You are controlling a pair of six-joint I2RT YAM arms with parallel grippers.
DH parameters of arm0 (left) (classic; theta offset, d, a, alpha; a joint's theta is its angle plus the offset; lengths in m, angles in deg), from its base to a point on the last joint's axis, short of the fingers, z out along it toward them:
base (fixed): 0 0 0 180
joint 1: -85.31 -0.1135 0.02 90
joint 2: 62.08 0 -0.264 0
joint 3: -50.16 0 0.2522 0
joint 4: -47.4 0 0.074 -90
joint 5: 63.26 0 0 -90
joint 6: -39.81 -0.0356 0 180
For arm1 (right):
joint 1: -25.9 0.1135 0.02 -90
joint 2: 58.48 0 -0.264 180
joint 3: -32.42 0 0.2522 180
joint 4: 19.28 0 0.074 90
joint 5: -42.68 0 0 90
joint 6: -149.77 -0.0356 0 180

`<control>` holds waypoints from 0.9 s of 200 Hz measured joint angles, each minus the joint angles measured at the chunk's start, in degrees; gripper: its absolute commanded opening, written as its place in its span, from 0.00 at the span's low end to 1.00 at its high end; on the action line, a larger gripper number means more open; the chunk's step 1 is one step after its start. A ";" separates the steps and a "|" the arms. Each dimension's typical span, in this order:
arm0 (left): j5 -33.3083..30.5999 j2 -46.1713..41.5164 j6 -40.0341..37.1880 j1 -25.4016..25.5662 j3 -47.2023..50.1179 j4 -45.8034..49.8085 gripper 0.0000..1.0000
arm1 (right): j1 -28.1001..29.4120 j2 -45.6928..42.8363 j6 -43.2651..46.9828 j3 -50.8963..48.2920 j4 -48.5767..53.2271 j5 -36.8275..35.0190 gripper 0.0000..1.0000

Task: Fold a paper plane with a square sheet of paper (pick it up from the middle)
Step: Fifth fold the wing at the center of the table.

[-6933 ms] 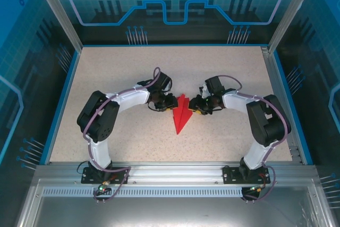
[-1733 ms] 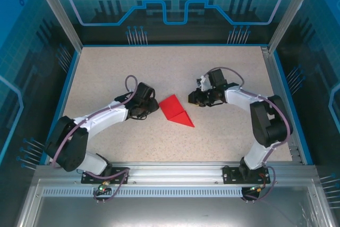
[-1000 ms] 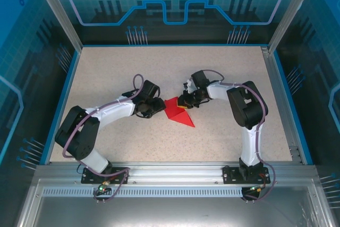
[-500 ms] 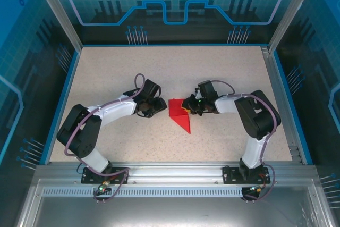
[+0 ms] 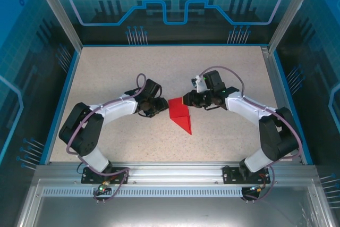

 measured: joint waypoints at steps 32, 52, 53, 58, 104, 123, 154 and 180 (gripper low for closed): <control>1.03 0.90 -0.09 0.00 -0.42 -0.37 0.51 | 0.94 4.26 1.60 -0.52 1.01 1.81 0.20; 1.53 1.01 -0.09 0.00 -0.74 -0.37 0.51 | 0.94 7.13 2.05 -0.76 1.40 2.56 0.20; 1.55 1.03 -0.11 0.00 -0.79 -0.37 0.51 | 0.94 7.23 2.08 -0.76 1.40 2.60 0.20; 1.62 1.14 -0.11 0.00 -0.94 -0.37 0.51 | 0.94 7.80 2.21 -0.76 1.46 2.75 0.20; 2.21 2.08 -0.11 0.24 -1.68 -0.37 0.51 | 0.57 10.93 3.08 -1.03 1.66 2.95 0.20; 2.36 2.47 -0.20 0.33 -2.03 -0.35 0.51 | -0.59 11.74 3.08 -2.08 1.18 3.21 0.20; 2.60 3.04 -0.98 0.33 -2.69 -0.35 0.51 | -2.05 13.18 3.06 -3.08 0.50 3.69 0.22; 2.62 3.63 -1.14 0.33 -3.50 -0.22 0.51 | -2.73 13.64 3.19 -2.97 0.55 4.74 0.23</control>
